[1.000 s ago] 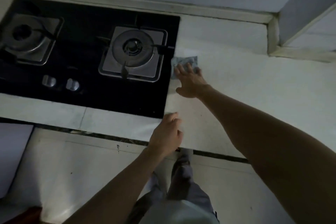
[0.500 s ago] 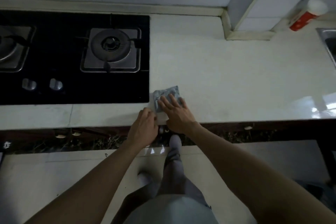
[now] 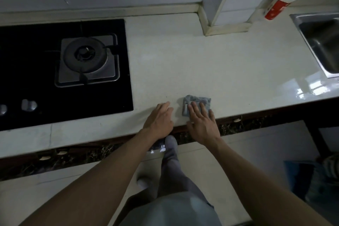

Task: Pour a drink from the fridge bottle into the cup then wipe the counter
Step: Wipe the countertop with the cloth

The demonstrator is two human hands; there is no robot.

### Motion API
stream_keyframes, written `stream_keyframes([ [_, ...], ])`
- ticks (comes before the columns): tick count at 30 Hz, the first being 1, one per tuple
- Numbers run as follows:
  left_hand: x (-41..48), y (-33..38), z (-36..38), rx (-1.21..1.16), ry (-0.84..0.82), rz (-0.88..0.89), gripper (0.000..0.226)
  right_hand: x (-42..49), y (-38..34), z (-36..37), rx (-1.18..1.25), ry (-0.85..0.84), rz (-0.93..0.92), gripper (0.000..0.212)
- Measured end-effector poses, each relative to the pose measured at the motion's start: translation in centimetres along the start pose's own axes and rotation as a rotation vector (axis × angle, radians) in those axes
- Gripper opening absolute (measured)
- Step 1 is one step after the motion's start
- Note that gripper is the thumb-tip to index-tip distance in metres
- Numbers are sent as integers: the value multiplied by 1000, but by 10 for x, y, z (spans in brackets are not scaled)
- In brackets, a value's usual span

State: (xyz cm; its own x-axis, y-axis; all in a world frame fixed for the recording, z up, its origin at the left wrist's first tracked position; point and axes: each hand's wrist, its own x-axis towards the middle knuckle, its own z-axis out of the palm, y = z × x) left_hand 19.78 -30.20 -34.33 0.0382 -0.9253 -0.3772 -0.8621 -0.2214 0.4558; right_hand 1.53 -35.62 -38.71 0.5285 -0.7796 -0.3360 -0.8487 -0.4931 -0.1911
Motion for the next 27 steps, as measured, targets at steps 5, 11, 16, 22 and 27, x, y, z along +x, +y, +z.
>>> stream_keyframes([
  [5,32,11,1,127,8,3,54,36,24,-15,-46,-74,-112,72],
  [11,68,9,-16,183,19,-29,56,120,27,-50,-106,-127,-258,68],
  [16,96,-3,-28,218,-11,12,57,210,15,-84,-147,-154,-373,65],
  [22,125,-11,-40,154,-32,-20,55,314,-6,-112,-190,-137,-471,66],
  [27,138,0,-41,140,-88,-99,51,386,-19,-124,-169,-100,-471,71],
])
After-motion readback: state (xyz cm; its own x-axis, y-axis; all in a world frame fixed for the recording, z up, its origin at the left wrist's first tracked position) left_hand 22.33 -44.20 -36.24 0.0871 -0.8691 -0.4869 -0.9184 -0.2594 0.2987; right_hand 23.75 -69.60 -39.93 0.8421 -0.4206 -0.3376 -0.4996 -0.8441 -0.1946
